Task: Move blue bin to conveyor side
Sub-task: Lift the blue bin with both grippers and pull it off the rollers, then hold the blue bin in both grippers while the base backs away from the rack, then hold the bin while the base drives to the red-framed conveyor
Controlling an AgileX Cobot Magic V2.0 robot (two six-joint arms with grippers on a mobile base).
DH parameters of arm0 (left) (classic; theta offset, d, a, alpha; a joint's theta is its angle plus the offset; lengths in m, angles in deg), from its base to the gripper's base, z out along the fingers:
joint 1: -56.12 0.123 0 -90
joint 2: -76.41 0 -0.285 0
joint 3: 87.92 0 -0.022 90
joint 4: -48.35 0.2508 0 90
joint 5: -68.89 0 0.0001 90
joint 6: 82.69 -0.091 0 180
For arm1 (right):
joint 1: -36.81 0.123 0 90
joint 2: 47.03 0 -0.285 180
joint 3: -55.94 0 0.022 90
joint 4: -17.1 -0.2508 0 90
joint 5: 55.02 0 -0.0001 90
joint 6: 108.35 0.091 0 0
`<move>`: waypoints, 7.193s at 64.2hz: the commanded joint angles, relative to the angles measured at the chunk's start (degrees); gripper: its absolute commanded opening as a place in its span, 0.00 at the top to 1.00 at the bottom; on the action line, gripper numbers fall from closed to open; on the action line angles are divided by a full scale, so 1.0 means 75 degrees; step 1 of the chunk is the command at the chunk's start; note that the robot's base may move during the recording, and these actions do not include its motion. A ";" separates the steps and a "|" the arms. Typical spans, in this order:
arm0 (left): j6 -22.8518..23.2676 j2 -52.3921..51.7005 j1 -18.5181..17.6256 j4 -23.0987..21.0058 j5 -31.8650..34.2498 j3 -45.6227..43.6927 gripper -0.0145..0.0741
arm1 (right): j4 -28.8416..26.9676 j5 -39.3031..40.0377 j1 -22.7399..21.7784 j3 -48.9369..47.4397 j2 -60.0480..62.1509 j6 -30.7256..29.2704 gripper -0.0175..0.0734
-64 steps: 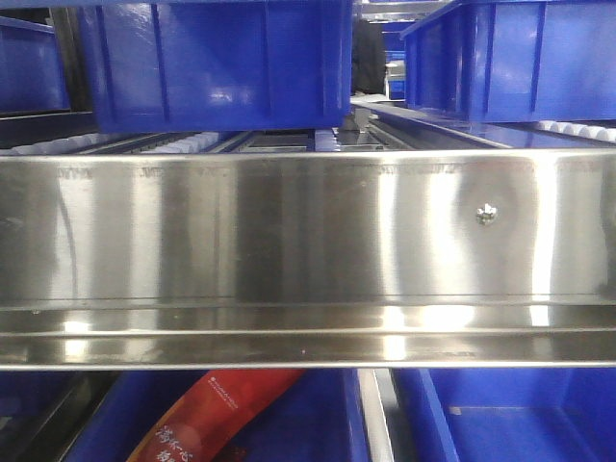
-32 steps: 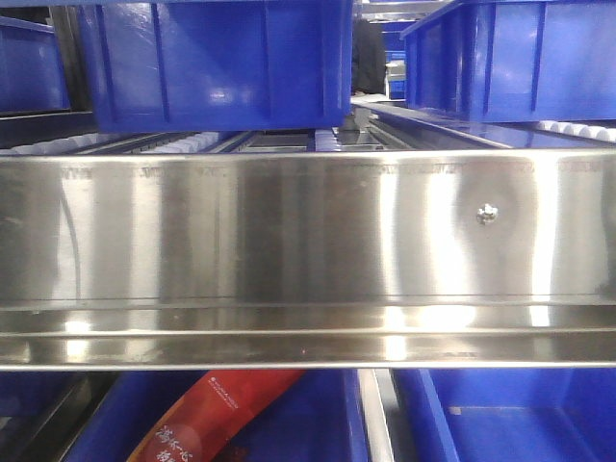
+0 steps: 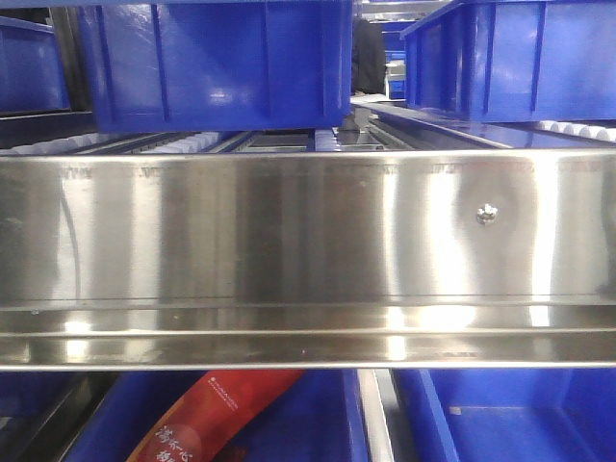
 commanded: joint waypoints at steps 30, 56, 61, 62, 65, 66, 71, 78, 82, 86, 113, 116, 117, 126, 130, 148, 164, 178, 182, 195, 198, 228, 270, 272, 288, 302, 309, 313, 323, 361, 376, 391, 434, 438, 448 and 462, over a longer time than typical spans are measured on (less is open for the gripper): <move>-0.0164 -0.0193 -0.0009 0.0114 0.0623 -0.0102 0.86 | 0.0470 0.0684 -0.0029 -0.0086 0.0185 -0.0070 0.90; -0.0164 -0.0193 -0.0009 0.0114 0.0623 -0.0102 0.86 | 0.0470 0.0684 -0.0029 -0.0086 0.0185 -0.0070 0.90; -0.0164 -0.0193 -0.0009 0.0114 0.0623 -0.0102 0.86 | 0.0470 0.0684 -0.0029 -0.0086 0.0185 -0.0070 0.90; -0.0164 -0.0193 -0.0009 0.0114 0.0623 -0.0102 0.86 | 0.0470 0.0684 -0.0029 -0.0086 0.0185 -0.0070 0.90; -0.0164 -0.0193 -0.0009 0.0114 0.0623 -0.0102 0.86 | 0.0470 0.0684 -0.0029 -0.0086 0.0185 -0.0070 0.90; -0.0164 -0.0193 -0.0009 0.0114 0.0623 -0.0102 0.86 | 0.0470 0.0684 -0.0029 -0.0086 0.0185 -0.0070 0.90; -0.0164 -0.0193 -0.0009 0.0114 0.0623 -0.0102 0.86 | 0.0470 0.0684 -0.0029 -0.0086 0.0185 -0.0070 0.90; -0.0164 -0.0193 -0.0009 0.0114 0.0623 -0.0102 0.86 | 0.0470 0.0684 -0.0029 -0.0086 0.0185 -0.0070 0.90; -0.0164 -0.0193 -0.0009 0.0114 0.0623 -0.0102 0.86 | 0.0470 0.0684 -0.0029 -0.0086 0.0185 -0.0070 0.90; -0.0164 -0.0193 -0.0009 0.0114 0.0623 -0.0102 0.86 | 0.0470 0.0684 -0.0029 -0.0086 0.0185 -0.0070 0.90; -0.0164 -0.0193 -0.0009 0.0114 0.0623 -0.0102 0.86 | 0.0470 0.0684 -0.0029 -0.0086 0.0185 -0.0070 0.90; -0.0164 -0.0193 -0.0009 0.0114 0.0623 -0.0102 0.86 | 0.0470 0.0684 -0.0029 -0.0086 0.0167 -0.0070 0.90; -0.0164 -0.0193 -0.0009 0.0114 0.0623 -0.0102 0.86 | 0.0470 0.0684 -0.0029 -0.0086 0.0167 -0.0070 0.90; -0.0164 -0.0193 -0.0009 0.0114 0.0623 -0.0102 0.86 | 0.0470 0.0684 -0.0029 -0.0086 0.0167 -0.0070 0.90; -0.0164 -0.0193 -0.0009 0.0114 0.0623 -0.0102 0.86 | 0.0470 0.0684 -0.0029 -0.0086 0.0167 -0.0070 0.90; -0.0164 -0.0193 -0.0009 0.0114 0.0623 -0.0102 0.86 | 0.0470 0.0684 -0.0029 -0.0086 0.0167 -0.0070 0.90; -0.0164 -0.0193 -0.0009 0.0114 0.0623 -0.0102 0.86 | 0.0470 0.0684 -0.0029 -0.0086 0.0167 -0.0070 0.90; -0.0164 -0.0193 -0.0009 0.0114 0.0623 -0.0102 0.86 | 0.0470 0.0684 -0.0029 -0.0086 0.0167 -0.0070 0.90; -0.0164 -0.0193 -0.0009 0.0114 0.0623 -0.0102 0.86 | 0.0470 0.0684 -0.0029 -0.0086 0.0167 -0.0070 0.90; -0.0164 -0.0193 -0.0009 0.0114 0.0623 -0.0102 0.86 | 0.0470 0.0684 -0.0029 -0.0086 0.0167 -0.0070 0.90; -0.0164 -0.0193 -0.0009 0.0114 0.0623 -0.0102 0.86 | 0.0470 0.0684 -0.0029 -0.0086 0.0167 -0.0070 0.90; -0.0164 -0.0193 -0.0009 0.0114 0.0623 -0.0102 0.86 | 0.0470 0.0684 -0.0029 -0.0086 0.0167 -0.0070 0.90; -0.0164 -0.0193 -0.0009 0.0114 0.0623 -0.0102 0.86 | 0.0470 0.0684 -0.0029 -0.0086 0.0167 -0.0070 0.90; -0.0164 -0.0193 -0.0009 0.0114 0.0623 -0.0102 0.86 | 0.0470 0.0684 -0.0029 -0.0086 0.0167 -0.0070 0.90; -0.0164 -0.0193 -0.0009 0.0114 0.0623 -0.0102 0.86 | 0.0470 0.0684 -0.0029 -0.0086 0.0167 -0.0070 0.90; -0.0164 -0.0193 -0.0009 0.0114 0.0623 -0.0102 0.86 | 0.0470 0.0684 -0.0029 -0.0086 0.0167 -0.0070 0.90; -0.0164 -0.0193 -0.0009 0.0114 0.0623 -0.0102 0.86 | 0.0470 0.0684 -0.0029 -0.0086 0.0167 -0.0070 0.90; -0.0164 -0.0193 -0.0009 0.0114 0.0623 -0.0102 0.86 | 0.0470 0.0684 -0.0029 -0.0086 0.0167 -0.0070 0.90; -0.0164 -0.0193 -0.0009 0.0114 0.0623 -0.0102 0.86 | 0.0470 0.0684 -0.0029 -0.0086 0.0167 -0.0070 0.90; -0.0164 -0.0193 -0.0009 0.0114 0.0623 -0.0102 0.86 | 0.0470 0.0866 -0.0029 -0.0086 0.0134 -0.0070 0.90; -0.0164 -0.0193 -0.0009 0.0114 0.0623 -0.0102 0.86 | 0.0470 0.0866 -0.0029 -0.0086 0.0134 -0.0070 0.90; -0.0164 -0.0193 -0.0009 0.0114 0.0623 -0.0102 0.86 | 0.0470 0.0866 -0.0029 -0.0086 0.0134 -0.0070 0.90; -0.0164 -0.0193 -0.0009 0.0247 0.0623 -0.0102 0.86 | 0.0470 0.0866 -0.0029 -0.0086 0.0134 -0.0070 0.90; -0.0164 -0.0193 -0.0009 0.0263 0.0623 -0.0102 0.86 | 0.0470 0.0866 -0.0029 -0.0086 0.0134 -0.0070 0.90; -0.0164 -0.0193 -0.0009 0.0279 0.0623 -0.0102 0.86 | 0.0470 0.0866 -0.0029 -0.0086 0.0134 -0.0070 0.90; -0.0164 -0.0193 -0.0009 0.0295 0.0623 -0.0102 0.86 | 0.0470 0.0866 -0.0029 -0.0086 0.0134 -0.0070 0.90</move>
